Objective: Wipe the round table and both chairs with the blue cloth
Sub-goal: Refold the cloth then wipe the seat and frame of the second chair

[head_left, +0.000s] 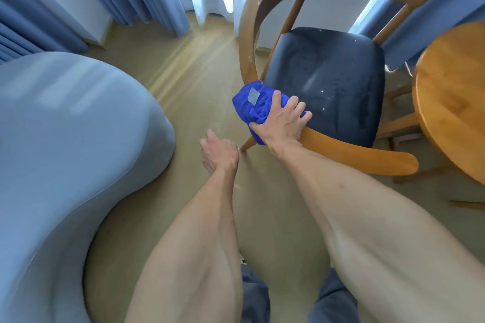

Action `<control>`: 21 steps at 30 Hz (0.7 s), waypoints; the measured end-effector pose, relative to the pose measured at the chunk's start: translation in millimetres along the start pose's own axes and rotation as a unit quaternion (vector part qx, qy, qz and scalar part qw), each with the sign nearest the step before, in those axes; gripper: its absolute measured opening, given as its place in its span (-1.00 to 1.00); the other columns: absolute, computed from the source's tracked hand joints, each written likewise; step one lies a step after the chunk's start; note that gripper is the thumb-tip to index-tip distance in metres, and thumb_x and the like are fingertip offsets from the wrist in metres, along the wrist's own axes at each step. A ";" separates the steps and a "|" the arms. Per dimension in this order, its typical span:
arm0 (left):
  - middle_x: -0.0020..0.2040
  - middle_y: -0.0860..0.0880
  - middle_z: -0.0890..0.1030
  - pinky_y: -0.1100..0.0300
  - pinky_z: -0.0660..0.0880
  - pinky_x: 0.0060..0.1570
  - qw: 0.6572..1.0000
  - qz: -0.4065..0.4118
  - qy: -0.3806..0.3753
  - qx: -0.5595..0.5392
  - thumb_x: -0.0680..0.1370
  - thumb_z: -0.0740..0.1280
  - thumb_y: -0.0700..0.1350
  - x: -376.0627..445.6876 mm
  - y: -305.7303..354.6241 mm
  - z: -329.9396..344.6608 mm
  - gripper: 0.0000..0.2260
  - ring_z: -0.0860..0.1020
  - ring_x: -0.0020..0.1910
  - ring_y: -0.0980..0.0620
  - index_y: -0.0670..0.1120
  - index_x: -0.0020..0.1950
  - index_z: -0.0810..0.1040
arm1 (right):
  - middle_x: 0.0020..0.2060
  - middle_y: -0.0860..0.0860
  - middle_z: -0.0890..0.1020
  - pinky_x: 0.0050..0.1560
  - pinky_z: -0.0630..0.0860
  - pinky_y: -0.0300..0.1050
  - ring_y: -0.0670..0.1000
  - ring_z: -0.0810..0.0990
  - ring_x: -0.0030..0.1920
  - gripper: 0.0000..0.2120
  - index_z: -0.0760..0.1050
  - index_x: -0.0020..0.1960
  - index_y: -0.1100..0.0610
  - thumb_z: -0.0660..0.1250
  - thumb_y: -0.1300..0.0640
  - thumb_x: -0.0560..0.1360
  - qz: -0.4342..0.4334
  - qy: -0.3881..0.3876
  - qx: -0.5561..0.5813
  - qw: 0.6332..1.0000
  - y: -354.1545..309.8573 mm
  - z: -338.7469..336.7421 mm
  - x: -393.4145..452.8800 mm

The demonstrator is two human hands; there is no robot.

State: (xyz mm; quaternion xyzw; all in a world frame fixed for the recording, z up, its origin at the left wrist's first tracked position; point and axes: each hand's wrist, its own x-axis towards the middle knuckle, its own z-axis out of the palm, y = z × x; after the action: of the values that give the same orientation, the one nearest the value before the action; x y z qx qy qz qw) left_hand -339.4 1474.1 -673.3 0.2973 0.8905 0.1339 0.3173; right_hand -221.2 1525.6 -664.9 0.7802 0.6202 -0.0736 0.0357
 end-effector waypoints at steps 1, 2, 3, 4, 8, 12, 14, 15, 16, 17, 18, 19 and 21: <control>0.32 -0.15 0.44 0.04 0.39 0.14 1.000 0.005 -0.001 0.001 0.56 0.16 -0.17 12.3 0.7 -6.7 -0.53 0.51 0.22 -0.19 -0.05 0.48 0.31 | 0.06 0.13 0.39 0.03 0.30 0.11 0.16 0.36 0.00 -0.15 0.22 0.37 0.03 0.34 -0.42 0.27 0.016 -0.009 0.002 1.000 -14.6 -1.9 8.6; 0.33 -0.15 0.43 0.03 0.38 0.15 1.000 0.008 -0.003 0.002 0.56 0.16 -0.16 21.9 1.1 -11.9 -0.54 0.50 0.23 -0.19 -0.05 0.49 0.30 | 0.08 0.14 0.40 0.01 0.30 0.10 0.16 0.36 0.00 -0.14 0.21 0.39 0.02 0.34 -0.43 0.28 0.030 -0.013 0.007 0.999 -24.6 -2.3 16.4; 0.33 -0.15 0.43 0.03 0.38 0.15 1.000 0.013 -0.005 0.004 0.56 0.16 -0.16 34.0 2.6 -17.3 -0.53 0.50 0.23 -0.20 -0.05 0.49 0.29 | 0.09 0.14 0.40 -0.01 0.31 0.10 0.16 0.37 0.01 -0.13 0.19 0.40 0.02 0.34 -0.44 0.28 0.044 -0.010 0.018 0.999 -34.9 -2.5 25.1; 0.33 -0.15 0.42 0.02 0.38 0.15 1.000 0.019 -0.008 0.009 0.56 0.16 -0.16 45.0 4.3 -22.0 -0.53 0.50 0.22 -0.20 -0.04 0.49 0.28 | 0.12 0.14 0.40 -0.01 0.32 0.10 0.17 0.38 0.03 -0.10 0.18 0.43 0.01 0.35 -0.43 0.28 0.058 -0.003 0.034 0.998 -43.3 -2.3 32.8; 0.34 -0.17 0.43 0.01 0.40 0.15 0.997 0.047 -0.015 0.056 0.58 0.15 -0.16 88.7 17.3 -40.9 -0.53 0.48 0.25 -0.20 -0.07 0.51 0.26 | 0.35 0.17 0.31 0.05 0.34 0.10 0.19 0.38 0.16 -0.01 0.07 0.54 -0.02 0.37 -0.43 0.29 0.095 0.039 0.100 0.990 -70.7 -2.7 66.7; 0.34 -0.18 0.43 -0.01 0.40 0.15 0.996 0.062 -0.019 0.069 0.60 0.14 -0.15 139.6 58.1 -56.7 -0.54 0.48 0.25 -0.21 -0.09 0.51 0.25 | 0.49 0.18 0.22 0.10 0.38 0.15 0.20 0.33 0.36 -0.03 0.08 0.56 -0.02 0.29 -0.45 0.32 0.108 0.106 0.159 0.976 -96.5 -16.3 115.6; 0.34 -0.17 0.43 -0.01 0.40 0.14 0.995 0.066 -0.019 0.068 0.59 0.14 -0.15 166.5 89.3 -65.0 -0.53 0.49 0.24 -0.21 -0.08 0.52 0.24 | 0.49 0.16 0.23 0.12 0.38 0.15 0.18 0.32 0.39 -0.06 0.10 0.56 -0.02 0.26 -0.44 0.33 0.125 0.123 0.178 0.968 -111.7 -30.8 151.5; 0.35 -0.17 0.42 -0.01 0.40 0.14 0.995 0.069 -0.021 0.065 0.59 0.14 -0.15 179.2 106.5 -68.6 -0.53 0.49 0.23 -0.20 -0.08 0.52 0.24 | 0.49 0.15 0.24 0.13 0.37 0.15 0.18 0.31 0.40 -0.08 0.10 0.55 -0.03 0.25 -0.43 0.33 0.144 0.121 0.188 0.964 -119.0 -39.2 171.0; 0.35 -0.17 0.42 0.00 0.40 0.14 0.995 0.073 -0.028 0.058 0.59 0.14 -0.15 189.9 124.9 -71.0 -0.53 0.49 0.24 -0.19 -0.08 0.52 0.24 | 0.47 0.15 0.25 0.14 0.36 0.16 0.18 0.30 0.39 -0.09 0.11 0.54 -0.03 0.26 -0.42 0.33 0.166 0.114 0.196 0.960 -124.7 -47.1 189.5; 0.35 -0.17 0.42 0.00 0.40 0.14 0.995 0.076 -0.033 0.049 0.59 0.14 -0.15 198.1 141.7 -72.2 -0.53 0.48 0.24 -0.19 -0.08 0.51 0.24 | 0.45 0.15 0.28 0.15 0.36 0.17 0.18 0.31 0.38 -0.11 0.12 0.53 -0.02 0.27 -0.40 0.34 0.184 0.102 0.203 0.956 -129.9 -53.5 206.3; 0.36 -0.17 0.42 0.02 0.40 0.14 0.995 0.082 -0.036 0.041 0.59 0.14 -0.14 207.0 160.7 -73.6 -0.53 0.48 0.25 -0.19 -0.08 0.51 0.24 | 0.41 0.15 0.31 0.14 0.35 0.18 0.19 0.31 0.36 -0.13 0.14 0.51 -0.01 0.29 -0.37 0.34 0.203 0.085 0.206 0.953 -136.9 -60.9 225.7; 0.36 -0.17 0.41 0.03 0.39 0.14 0.994 0.092 -0.038 0.038 0.59 0.14 -0.14 214.2 178.4 -73.9 -0.54 0.48 0.25 -0.20 -0.08 0.51 0.24 | 0.36 0.15 0.34 0.13 0.35 0.19 0.20 0.32 0.34 -0.15 0.15 0.50 0.00 0.30 -0.35 0.34 0.228 0.066 0.212 0.948 -142.3 -67.2 244.1; 0.36 -0.16 0.41 0.03 0.38 0.14 0.990 0.119 -0.054 0.052 0.60 0.14 -0.13 221.7 208.8 -73.5 -0.54 0.49 0.23 -0.20 -0.07 0.51 0.23 | 0.29 0.15 0.36 0.11 0.35 0.19 0.21 0.34 0.30 -0.16 0.16 0.47 0.00 0.32 -0.33 0.33 0.285 0.029 0.224 0.932 -147.8 -74.6 270.5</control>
State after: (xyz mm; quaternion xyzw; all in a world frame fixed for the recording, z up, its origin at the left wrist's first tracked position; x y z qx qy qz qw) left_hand -431.9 1771.0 -635.7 0.4239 0.8362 0.1079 0.3307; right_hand -300.3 1830.7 -629.1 0.9135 0.3401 -0.1746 -0.1389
